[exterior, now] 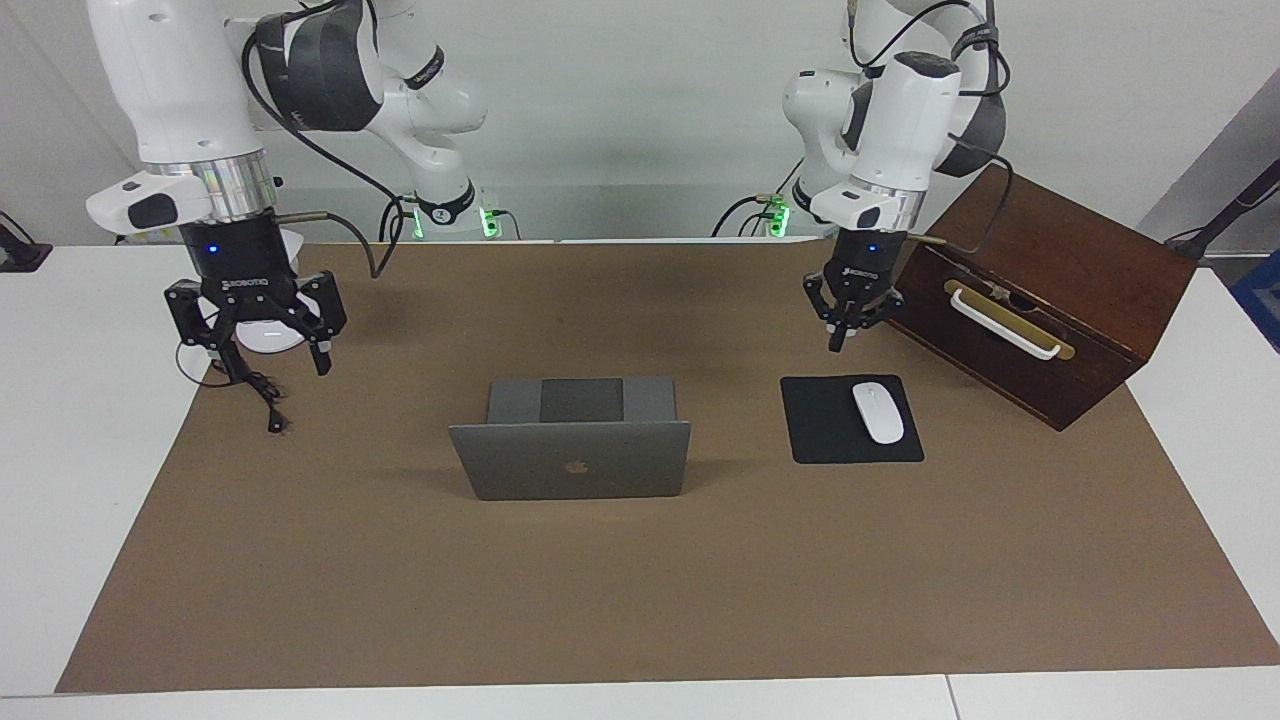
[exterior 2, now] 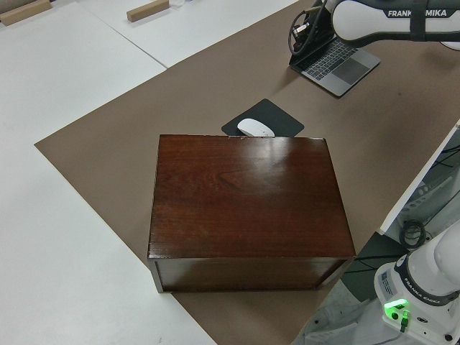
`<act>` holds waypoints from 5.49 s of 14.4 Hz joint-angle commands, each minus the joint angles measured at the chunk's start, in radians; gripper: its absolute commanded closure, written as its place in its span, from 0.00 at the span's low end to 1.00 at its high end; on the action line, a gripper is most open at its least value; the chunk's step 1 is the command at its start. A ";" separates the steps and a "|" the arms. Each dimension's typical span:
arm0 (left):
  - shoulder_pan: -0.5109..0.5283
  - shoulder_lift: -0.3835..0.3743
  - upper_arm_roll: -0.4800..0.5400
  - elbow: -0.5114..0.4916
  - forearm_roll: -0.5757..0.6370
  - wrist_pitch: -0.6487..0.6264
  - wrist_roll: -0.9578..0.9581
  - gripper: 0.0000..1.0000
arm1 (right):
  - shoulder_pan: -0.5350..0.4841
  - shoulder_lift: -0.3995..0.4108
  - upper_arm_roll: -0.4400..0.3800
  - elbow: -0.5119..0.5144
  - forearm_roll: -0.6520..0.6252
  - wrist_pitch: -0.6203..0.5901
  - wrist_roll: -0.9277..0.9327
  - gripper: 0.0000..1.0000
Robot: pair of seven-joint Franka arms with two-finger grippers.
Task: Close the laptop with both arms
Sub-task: 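Move the left gripper beside the laptop while the right gripper reaches forward, then reach the right gripper over the laptop screen's top edge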
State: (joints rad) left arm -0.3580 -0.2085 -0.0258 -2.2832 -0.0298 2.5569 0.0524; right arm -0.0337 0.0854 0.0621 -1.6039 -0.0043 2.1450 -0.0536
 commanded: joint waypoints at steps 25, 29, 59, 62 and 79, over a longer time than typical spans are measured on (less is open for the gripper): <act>-0.312 0.422 0.018 -0.153 -0.004 0.783 0.003 1.00 | 0.162 0.324 -0.005 0.315 -0.026 0.167 0.040 0.00; -0.334 0.457 0.020 -0.151 -0.004 0.821 0.007 1.00 | 0.184 0.365 -0.005 0.340 -0.028 0.188 0.055 0.00; -0.363 0.501 0.023 -0.248 -0.004 0.908 0.015 1.00 | 0.307 0.459 -0.071 0.400 0.056 0.093 0.328 1.00; -0.363 0.501 0.023 -0.248 -0.004 0.908 0.017 1.00 | 0.308 0.455 -0.073 0.398 0.063 -0.045 0.328 1.00; -0.363 0.515 0.024 -0.248 -0.004 0.921 0.021 1.00 | 0.305 0.444 -0.071 0.398 0.246 -0.428 0.363 1.00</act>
State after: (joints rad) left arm -0.7003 0.2716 -0.0230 -2.4871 -0.0293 3.4773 0.0570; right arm 0.2688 0.5302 -0.0012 -1.2176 0.1918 1.7639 0.2865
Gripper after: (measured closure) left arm 0.991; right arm 0.991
